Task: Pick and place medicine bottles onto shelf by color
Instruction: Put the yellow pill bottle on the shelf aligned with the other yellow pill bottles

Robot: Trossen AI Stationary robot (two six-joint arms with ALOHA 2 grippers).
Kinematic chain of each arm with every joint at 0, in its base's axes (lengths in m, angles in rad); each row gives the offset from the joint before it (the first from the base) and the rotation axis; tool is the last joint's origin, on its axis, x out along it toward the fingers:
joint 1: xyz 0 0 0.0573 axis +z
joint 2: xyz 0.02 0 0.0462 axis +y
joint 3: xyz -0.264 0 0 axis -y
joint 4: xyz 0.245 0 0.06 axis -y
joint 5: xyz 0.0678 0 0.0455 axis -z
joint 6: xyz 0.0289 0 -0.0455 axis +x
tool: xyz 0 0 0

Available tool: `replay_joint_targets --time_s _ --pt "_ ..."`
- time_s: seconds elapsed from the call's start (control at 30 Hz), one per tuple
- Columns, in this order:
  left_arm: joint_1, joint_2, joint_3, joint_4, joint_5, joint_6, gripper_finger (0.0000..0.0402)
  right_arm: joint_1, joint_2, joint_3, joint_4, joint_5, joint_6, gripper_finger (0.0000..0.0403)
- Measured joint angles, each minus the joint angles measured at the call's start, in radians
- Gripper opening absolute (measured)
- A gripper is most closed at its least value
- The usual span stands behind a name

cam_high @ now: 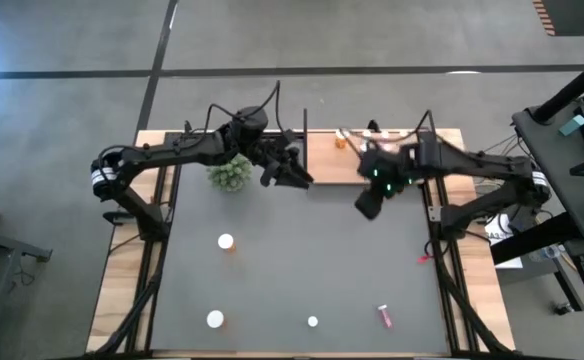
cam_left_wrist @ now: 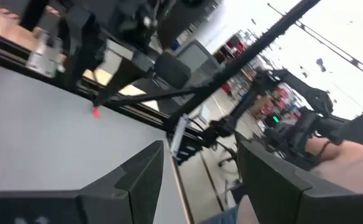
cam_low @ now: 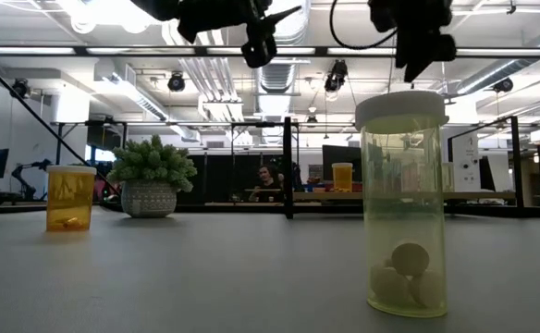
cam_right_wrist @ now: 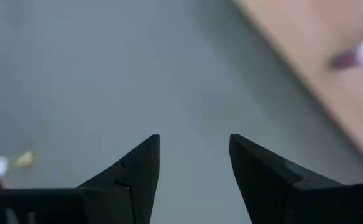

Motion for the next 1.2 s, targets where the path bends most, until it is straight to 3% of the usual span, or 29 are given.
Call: replay_joint_targets --time_s 0.23,0.47,0.73,0.93,1.07,1.2 --pt "-0.109 -0.031 -0.004 -0.021 -0.001 -0.009 0.0190 0.238 0.001 -0.033 -0.011 -0.001 0.189 0.0182" --pt "-0.258 -0.071 -0.003 -0.003 -0.093 -0.060 0.0190 0.434 0.035 -0.049 0.153 0.052 0.057 0.0182" --pt "-0.472 -0.086 -0.003 0.077 -0.429 -0.142 0.0190 0.619 0.084 -0.049 0.312 0.094 -0.208 0.0182" --pt "-0.623 -0.087 -0.003 0.208 -0.613 -0.181 0.0190 0.747 0.166 -0.049 0.475 0.106 -0.272 0.0182" --pt "-0.712 -0.087 -0.003 0.267 -0.748 -0.141 0.0190 0.783 0.226 -0.050 0.548 0.106 -0.301 0.0182" --pt "-0.762 -0.087 -0.003 0.262 -0.888 -0.121 0.0190 0.785 0.271 -0.050 0.645 0.107 -0.432 0.0182"
